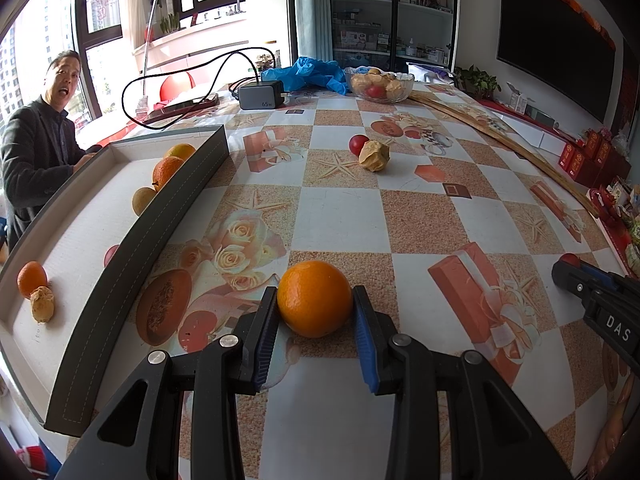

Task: Organize fruits
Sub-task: 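Hold the orange and the red tomato in both grippers above the table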

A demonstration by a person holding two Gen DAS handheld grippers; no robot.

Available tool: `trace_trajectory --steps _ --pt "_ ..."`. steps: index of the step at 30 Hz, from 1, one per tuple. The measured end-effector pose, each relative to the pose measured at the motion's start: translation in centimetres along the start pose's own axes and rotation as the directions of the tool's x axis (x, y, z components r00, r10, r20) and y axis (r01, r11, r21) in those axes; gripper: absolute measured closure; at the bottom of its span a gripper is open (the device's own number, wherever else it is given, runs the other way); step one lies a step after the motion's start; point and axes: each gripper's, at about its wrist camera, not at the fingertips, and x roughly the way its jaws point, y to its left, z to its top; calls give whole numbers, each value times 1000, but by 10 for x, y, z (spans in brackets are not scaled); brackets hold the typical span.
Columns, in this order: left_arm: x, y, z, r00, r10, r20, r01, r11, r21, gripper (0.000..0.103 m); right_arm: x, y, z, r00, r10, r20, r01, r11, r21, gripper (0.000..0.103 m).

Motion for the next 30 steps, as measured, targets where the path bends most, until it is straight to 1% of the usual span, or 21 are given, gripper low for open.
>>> trace_trajectory --steps 13,24,30 --pt "0 0 0 1000 -1 0 1 1000 -1 64 0 -1 0 1000 -3 -1 3 1000 -3 80" --pt "-1 1 0 1000 4 0 -4 1000 3 64 0 14 1 998 -57 -4 57 997 -57 79" --pt "-1 0 0 1000 7 2 -7 1000 1 64 1 11 0 999 -35 -3 35 999 -37 78"
